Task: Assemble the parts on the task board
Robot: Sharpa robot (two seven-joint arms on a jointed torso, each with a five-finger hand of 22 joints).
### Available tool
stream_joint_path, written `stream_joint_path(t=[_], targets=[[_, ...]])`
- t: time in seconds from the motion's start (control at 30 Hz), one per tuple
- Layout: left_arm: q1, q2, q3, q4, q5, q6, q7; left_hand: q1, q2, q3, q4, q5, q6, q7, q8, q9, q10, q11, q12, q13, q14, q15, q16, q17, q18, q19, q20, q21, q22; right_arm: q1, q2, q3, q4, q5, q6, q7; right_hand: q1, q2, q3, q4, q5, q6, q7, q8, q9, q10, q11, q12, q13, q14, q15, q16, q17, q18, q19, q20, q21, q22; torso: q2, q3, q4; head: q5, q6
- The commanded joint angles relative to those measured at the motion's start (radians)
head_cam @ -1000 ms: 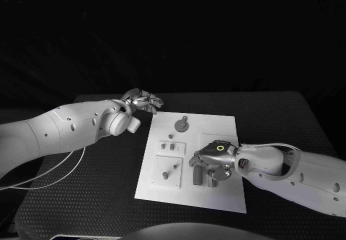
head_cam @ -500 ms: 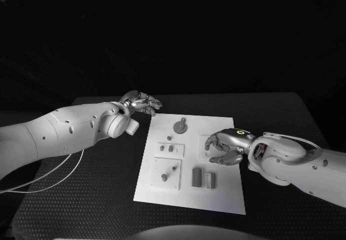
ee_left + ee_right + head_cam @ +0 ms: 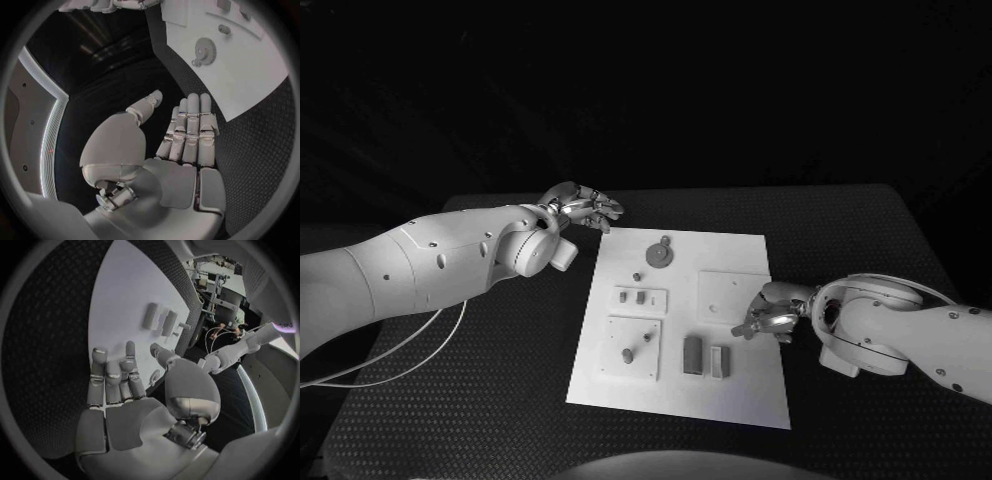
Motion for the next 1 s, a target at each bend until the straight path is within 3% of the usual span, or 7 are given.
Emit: stream_joint_path(t=[0.03, 0.17, 0.33, 0.67, 0.83, 1.0], targets=[[0.001, -0.004, 0.000, 0.007, 0.003, 0.007, 0.005, -0.006, -0.001, -0.002, 0.006, 0.006, -0.004, 0.004, 0.005, -0.001, -0.009, 0.000, 0.001, -0.001, -0.001, 0.006, -0.006, 0.002, 0.015, -0.004, 0.000, -0.005, 0.001, -0.001, 0.004, 0.000, 0.020, 0.095, 0.090, -0.088, -0.029, 0.007, 0.003, -0.008, 0.004, 0.023, -0.008, 0.000, -0.004, 0.032, -0.011, -0.011, -0.002, 0.042, -0.009, 0.009, 0.011, 0.006, 0.015, -0.011, -0.009, -0.009, 0.000, 0.0009, -0.0006, 0.001, -0.002], [0.001, -0.004, 0.000, 0.007, 0.003, 0.008, 0.004, -0.005, -0.001, -0.002, 0.006, 0.006, -0.003, 0.004, 0.005, -0.001, -0.009, 0.000, 0.002, -0.001, -0.001, 0.006, -0.006, 0.002, 0.015, -0.004, 0.000, -0.005, 0.001, -0.003, 0.010, 0.000, 0.041, 0.103, 0.077, -0.092, -0.067, 0.006, 0.012, -0.022, 0.004, 0.055, -0.019, -0.005, -0.009, 0.071, -0.022, -0.030, -0.001, 0.085, -0.021, -0.005, 0.025, 0.006, 0.037, -0.021, -0.014, -0.017, 0.000, -0.0017, -0.0002, -0.003, 0.000], [0.001, -0.002, 0.000, 0.008, 0.003, 0.009, 0.004, -0.005, -0.001, -0.002, 0.006, 0.006, -0.003, 0.004, 0.005, -0.001, -0.008, 0.000, 0.002, -0.001, -0.001, 0.006, -0.006, 0.002, 0.015, -0.004, 0.000, -0.005, 0.001, -0.011, 0.022, 0.000, 0.040, 0.080, 0.042, -0.096, -0.102, -0.002, 0.021, -0.027, 0.004, 0.081, -0.028, -0.009, -0.011, 0.096, -0.031, -0.040, 0.008, 0.121, -0.030, -0.010, 0.055, 0.006, 0.053, -0.029, -0.015, -0.019, 0.000, -0.0016, 0.0013, -0.006, -0.002], [0.001, -0.002, 0.000, 0.011, 0.003, 0.010, 0.003, -0.006, -0.001, -0.002, 0.006, 0.006, -0.003, 0.004, 0.006, -0.001, -0.008, 0.000, 0.002, -0.001, -0.001, 0.006, -0.007, 0.002, 0.015, -0.004, 0.000, -0.005, 0.001, -0.041, 0.060, 0.000, 0.025, -0.007, 0.054, -0.102, -0.127, -0.017, 0.036, -0.050, 0.004, 0.105, -0.035, -0.014, -0.012, 0.113, -0.039, -0.049, 0.026, 0.146, -0.038, -0.014, 0.080, 0.006, 0.066, -0.037, -0.015, -0.019, 0.001, -0.0012, 0.0024, -0.010, -0.001], [0.001, -0.003, 0.000, 0.011, 0.003, 0.011, 0.003, -0.006, -0.001, -0.002, 0.006, 0.006, -0.003, 0.004, 0.006, -0.001, -0.009, 0.000, 0.002, -0.001, -0.001, 0.006, -0.007, 0.003, 0.015, -0.004, 0.000, -0.005, 0.001, -0.059, 0.065, 0.000, 0.008, -0.027, 0.053, -0.104, -0.112, -0.030, 0.046, -0.102, 0.004, 0.115, -0.038, -0.019, -0.012, 0.118, -0.041, -0.054, 0.042, 0.149, -0.041, -0.016, 0.083, 0.006, 0.070, -0.039, -0.015, -0.018, 0.001, -0.0011, 0.0026, -0.018, -0.001], [0.001, -0.003, 0.000, 0.013, 0.003, 0.014, 0.003, -0.006, 0.000, -0.002, 0.006, 0.006, -0.003, 0.003, 0.006, -0.001, -0.008, 0.000, 0.002, -0.001, -0.001, 0.006, -0.007, 0.003, 0.016, -0.004, 0.000, -0.005, 0.001, -0.063, 0.070, 0.000, -0.005, -0.056, 0.047, -0.106, -0.112, -0.027, 0.050, -0.121, 0.004, 0.122, -0.039, -0.019, -0.011, 0.121, -0.042, -0.057, 0.050, 0.153, -0.042, -0.017, 0.088, 0.006, 0.072, -0.039, -0.016, -0.018, 0.001, -0.0003, 0.0012, -0.013, -0.002]])
